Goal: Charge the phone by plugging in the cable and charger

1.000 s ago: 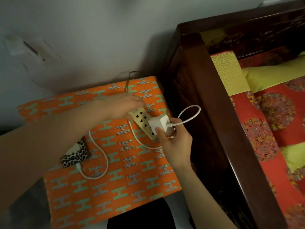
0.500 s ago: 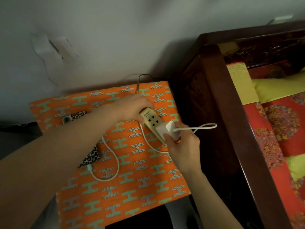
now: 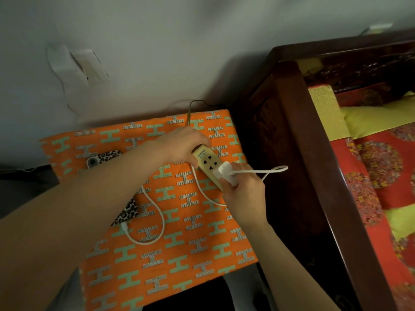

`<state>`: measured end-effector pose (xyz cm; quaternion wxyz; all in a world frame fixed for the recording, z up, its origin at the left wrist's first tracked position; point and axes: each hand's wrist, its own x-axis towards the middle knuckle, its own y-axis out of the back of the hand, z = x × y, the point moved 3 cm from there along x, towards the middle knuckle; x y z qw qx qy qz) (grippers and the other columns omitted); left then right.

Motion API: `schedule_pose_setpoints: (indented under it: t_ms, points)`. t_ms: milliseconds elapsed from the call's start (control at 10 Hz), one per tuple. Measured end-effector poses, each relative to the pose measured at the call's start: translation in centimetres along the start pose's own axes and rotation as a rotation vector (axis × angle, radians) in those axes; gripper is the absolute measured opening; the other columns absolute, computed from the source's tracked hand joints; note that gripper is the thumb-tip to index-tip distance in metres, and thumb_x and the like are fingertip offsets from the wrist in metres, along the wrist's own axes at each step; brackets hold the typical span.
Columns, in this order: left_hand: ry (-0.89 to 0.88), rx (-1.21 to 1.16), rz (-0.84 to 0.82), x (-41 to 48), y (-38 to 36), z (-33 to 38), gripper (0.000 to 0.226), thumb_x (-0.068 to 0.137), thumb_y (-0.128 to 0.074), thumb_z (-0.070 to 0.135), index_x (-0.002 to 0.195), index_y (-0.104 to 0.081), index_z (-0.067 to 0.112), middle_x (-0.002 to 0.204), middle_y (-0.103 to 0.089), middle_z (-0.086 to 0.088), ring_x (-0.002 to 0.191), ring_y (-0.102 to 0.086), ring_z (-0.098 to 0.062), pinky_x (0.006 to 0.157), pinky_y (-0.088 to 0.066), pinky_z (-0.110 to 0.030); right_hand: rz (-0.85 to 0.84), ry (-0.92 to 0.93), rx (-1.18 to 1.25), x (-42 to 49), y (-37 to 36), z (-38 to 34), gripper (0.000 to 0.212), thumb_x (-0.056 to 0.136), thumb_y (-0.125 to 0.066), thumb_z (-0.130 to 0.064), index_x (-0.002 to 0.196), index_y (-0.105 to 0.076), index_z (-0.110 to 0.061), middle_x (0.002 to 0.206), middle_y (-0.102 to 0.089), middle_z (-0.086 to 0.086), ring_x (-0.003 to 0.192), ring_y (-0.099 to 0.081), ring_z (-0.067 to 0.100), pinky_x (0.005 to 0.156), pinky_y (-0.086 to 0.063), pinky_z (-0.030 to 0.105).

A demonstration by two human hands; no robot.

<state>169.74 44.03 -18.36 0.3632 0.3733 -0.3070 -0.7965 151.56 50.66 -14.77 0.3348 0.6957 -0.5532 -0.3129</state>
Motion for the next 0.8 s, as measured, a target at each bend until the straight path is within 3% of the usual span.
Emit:
schedule_pose_setpoints:
  t_ms: [100, 400, 600, 700, 800]
  points:
    - [0.009, 0.006, -0.013, -0.1, 0.3, 0.3, 0.046, 0.074, -0.080, 0.032, 0.118, -0.066, 0.024, 0.115, -0.068, 0.007, 0.109, -0.059, -0.012, 0.092, -0.052, -0.036, -0.022, -0.061, -0.027, 0.3, -0.5, 0.0, 0.026, 0.083, -0.074, -0.008, 0.107, -0.067, -0.008, 0.095, -0.072, 0.008, 0.080, -0.070, 0.025, 0.065, -0.060, 0.034]
    - [0.029, 0.034, -0.001, -0.3, 0.2, 0.7, 0.045, 0.076, -0.079, 0.031, 0.118, -0.066, 0.025, 0.114, -0.068, 0.007, 0.108, -0.059, -0.012, 0.091, -0.052, -0.038, -0.016, -0.083, -0.034, 0.4, -1.1, 0.7, 0.033, 0.082, -0.074, -0.008, 0.113, -0.065, -0.010, 0.101, -0.071, 0.010, 0.088, -0.069, 0.028, 0.069, -0.057, 0.034]
    - [0.059, 0.100, 0.035, -1.1, -0.1, 1.5, 0.049, 0.078, -0.078, 0.029, 0.124, -0.061, 0.024, 0.123, -0.064, 0.005, 0.116, -0.056, -0.016, 0.096, -0.049, -0.037, -0.027, -0.067, 0.022, 0.0, -0.9, 0.9, 0.026, 0.088, -0.069, -0.017, 0.112, -0.064, -0.008, 0.105, -0.066, 0.010, 0.089, -0.066, 0.029, 0.071, -0.058, 0.042]
    - [0.107, 0.137, 0.096, -2.2, 1.0, 2.8, 0.064, 0.080, -0.076, 0.026, 0.137, -0.051, 0.016, 0.139, -0.055, -0.004, 0.129, -0.049, -0.022, 0.106, -0.041, -0.039, -0.146, -0.119, 0.060, -0.2, 0.1, 0.2, 0.046, 0.082, -0.075, -0.025, 0.120, -0.055, -0.010, 0.115, -0.058, 0.007, 0.096, -0.061, 0.025, 0.073, -0.056, 0.042]
    - [0.109, 0.109, 0.196, -4.8, 2.9, 4.3, 0.063, 0.083, -0.073, 0.026, 0.139, -0.049, 0.011, 0.142, -0.052, -0.009, 0.131, -0.048, -0.027, 0.107, -0.037, -0.039, -0.143, -0.098, 0.038, -1.5, 3.7, -1.0, 0.058, 0.082, -0.072, -0.044, 0.124, -0.048, -0.012, 0.116, -0.056, 0.006, 0.094, -0.059, 0.024, 0.071, -0.054, 0.041]
